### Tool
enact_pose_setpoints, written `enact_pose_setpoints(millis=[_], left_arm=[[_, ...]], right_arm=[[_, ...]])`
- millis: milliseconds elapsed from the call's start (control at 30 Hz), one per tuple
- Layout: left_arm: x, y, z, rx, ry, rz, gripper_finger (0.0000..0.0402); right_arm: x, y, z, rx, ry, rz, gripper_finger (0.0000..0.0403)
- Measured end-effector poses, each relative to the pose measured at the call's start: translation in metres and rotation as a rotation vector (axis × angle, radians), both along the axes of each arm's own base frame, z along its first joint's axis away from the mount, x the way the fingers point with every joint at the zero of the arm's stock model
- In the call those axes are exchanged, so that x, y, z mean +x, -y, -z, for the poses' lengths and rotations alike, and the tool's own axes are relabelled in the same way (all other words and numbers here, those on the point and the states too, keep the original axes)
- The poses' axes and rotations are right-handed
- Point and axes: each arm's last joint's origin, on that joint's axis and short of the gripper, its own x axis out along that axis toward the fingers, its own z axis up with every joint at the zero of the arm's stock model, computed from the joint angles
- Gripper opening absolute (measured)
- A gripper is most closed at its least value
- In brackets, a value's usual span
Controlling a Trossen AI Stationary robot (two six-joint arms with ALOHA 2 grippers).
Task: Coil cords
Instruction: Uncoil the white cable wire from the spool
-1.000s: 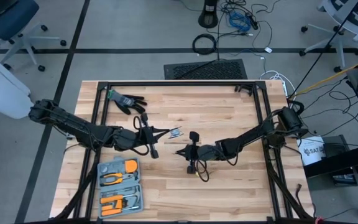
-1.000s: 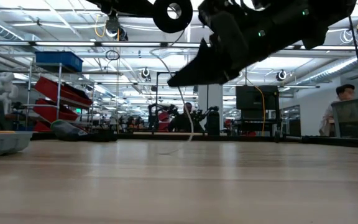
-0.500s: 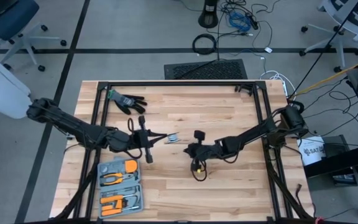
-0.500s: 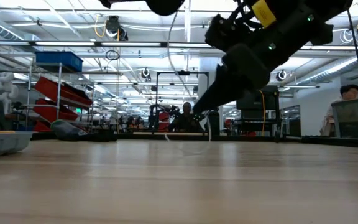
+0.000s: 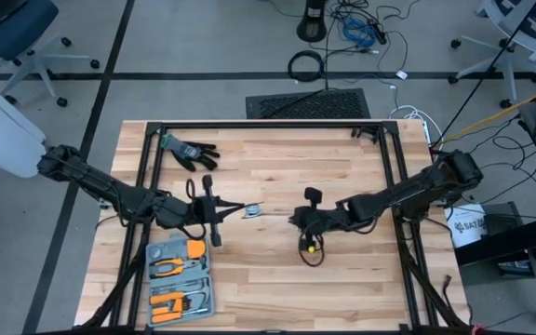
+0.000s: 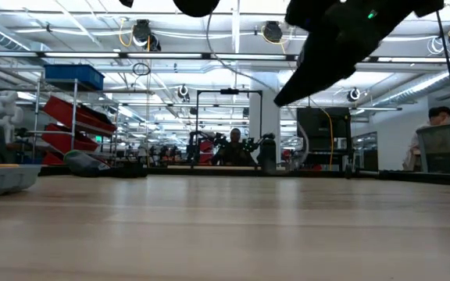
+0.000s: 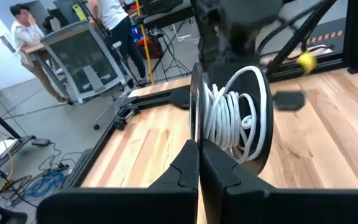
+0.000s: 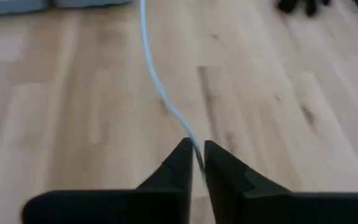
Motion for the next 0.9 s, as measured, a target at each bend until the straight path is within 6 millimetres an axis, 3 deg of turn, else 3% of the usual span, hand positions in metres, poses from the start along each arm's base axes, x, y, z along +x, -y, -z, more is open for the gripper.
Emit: enact_pose_setpoints(millis=[400,633,900], left_arm=[[0.000,0.000,0.001,0.003,-0.009,-0.002,0.0000],[0.000,0.000,0.001,0.003,-0.009,-0.002,0.0000],[0.000,0.000,0.000,0.000,0.000,-0.002,0.0000]], right_arm=[[0.019,-0.015,-0.019,0.021,0.304,-0.085,0.0155],[0.014,-0.009,-0.004,0.032,0.154,-0.043,0.0166],[0.038,-0.018,-0.017,0.049,0.486,-0.087,0.0160]])
